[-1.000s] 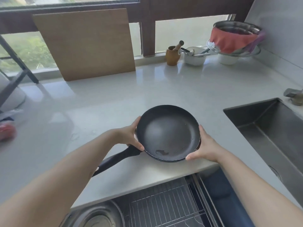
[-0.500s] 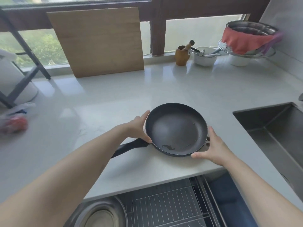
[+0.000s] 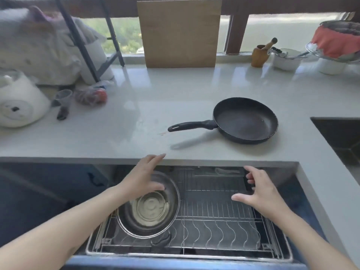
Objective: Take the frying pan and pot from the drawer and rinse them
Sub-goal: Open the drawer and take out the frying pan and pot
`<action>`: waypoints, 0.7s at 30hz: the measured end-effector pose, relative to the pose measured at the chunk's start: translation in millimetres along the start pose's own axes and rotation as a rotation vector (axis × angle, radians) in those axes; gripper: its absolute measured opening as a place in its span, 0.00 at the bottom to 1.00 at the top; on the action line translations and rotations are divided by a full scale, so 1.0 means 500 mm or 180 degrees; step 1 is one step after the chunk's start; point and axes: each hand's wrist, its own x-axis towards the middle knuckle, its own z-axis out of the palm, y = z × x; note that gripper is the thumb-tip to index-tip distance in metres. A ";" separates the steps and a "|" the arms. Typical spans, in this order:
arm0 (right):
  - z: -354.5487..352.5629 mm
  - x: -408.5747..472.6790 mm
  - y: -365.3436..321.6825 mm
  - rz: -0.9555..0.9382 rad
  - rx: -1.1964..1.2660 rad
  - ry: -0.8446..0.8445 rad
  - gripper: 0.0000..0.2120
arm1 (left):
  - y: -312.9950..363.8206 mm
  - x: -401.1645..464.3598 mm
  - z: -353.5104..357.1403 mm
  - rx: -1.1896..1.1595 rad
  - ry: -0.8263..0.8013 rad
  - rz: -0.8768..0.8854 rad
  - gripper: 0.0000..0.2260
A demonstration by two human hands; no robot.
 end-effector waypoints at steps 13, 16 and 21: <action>0.322 0.018 0.002 -0.0171 -0.0578 -0.1315 0.59 | -0.286 -0.214 0.183 0.0066 -0.0243 -0.1326 0.56; 0.365 0.060 0.001 -0.0164 -0.0847 -0.1484 0.62 | -0.330 -0.199 0.206 0.0040 -0.0324 -0.1445 0.60; 0.428 0.147 0.000 -0.0276 -0.1073 -0.1763 0.62 | -0.396 -0.158 0.232 0.0098 -0.0457 -0.1481 0.59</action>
